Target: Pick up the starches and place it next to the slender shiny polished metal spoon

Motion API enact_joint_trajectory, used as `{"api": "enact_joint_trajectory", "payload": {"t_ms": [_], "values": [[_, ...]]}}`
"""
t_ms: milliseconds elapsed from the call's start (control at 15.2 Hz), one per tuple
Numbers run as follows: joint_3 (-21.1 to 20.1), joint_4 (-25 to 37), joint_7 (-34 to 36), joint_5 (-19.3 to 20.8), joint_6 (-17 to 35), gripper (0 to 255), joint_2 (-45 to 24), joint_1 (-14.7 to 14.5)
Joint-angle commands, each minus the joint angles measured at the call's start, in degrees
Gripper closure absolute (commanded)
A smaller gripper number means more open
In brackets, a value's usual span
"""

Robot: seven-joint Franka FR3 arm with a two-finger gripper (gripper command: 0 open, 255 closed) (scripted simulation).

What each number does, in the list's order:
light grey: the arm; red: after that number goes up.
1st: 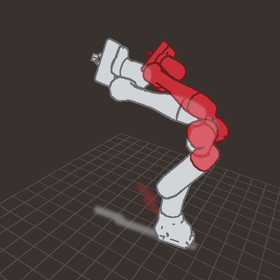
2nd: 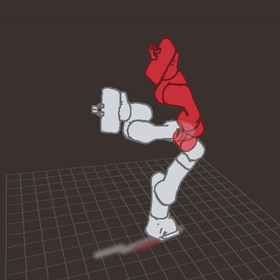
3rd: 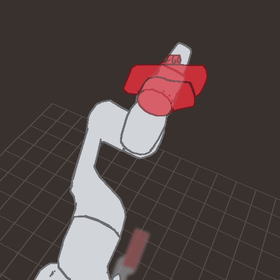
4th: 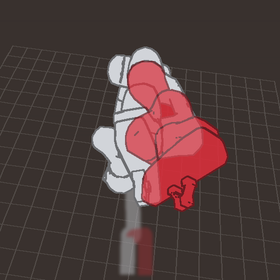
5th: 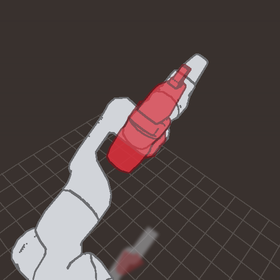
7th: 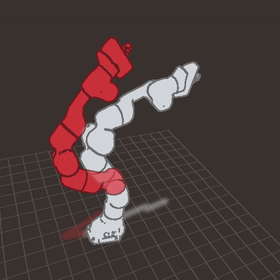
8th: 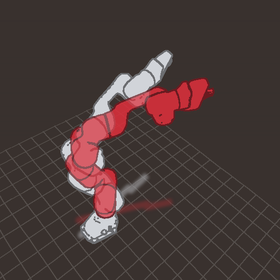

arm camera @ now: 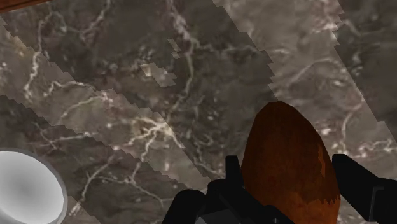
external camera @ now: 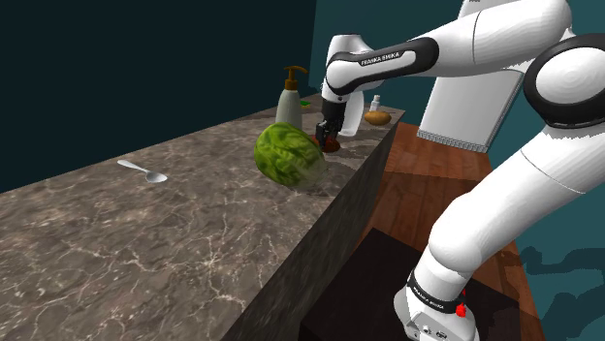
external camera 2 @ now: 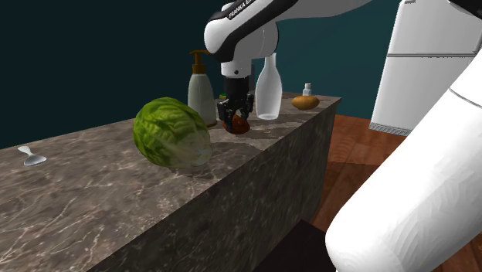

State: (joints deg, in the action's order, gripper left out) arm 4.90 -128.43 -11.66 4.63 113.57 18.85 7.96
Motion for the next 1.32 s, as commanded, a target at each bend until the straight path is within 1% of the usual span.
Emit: {"api": "enact_joint_trajectory", "payload": {"t_ms": [0, 1254], "values": [[0.00, -0.02, 0.00, 0.00, 0.00, 255, 0.00, 0.00], [-0.34, 14.58, -0.70, -0.41, -14.65, 255, 0.07, -0.17]]}}
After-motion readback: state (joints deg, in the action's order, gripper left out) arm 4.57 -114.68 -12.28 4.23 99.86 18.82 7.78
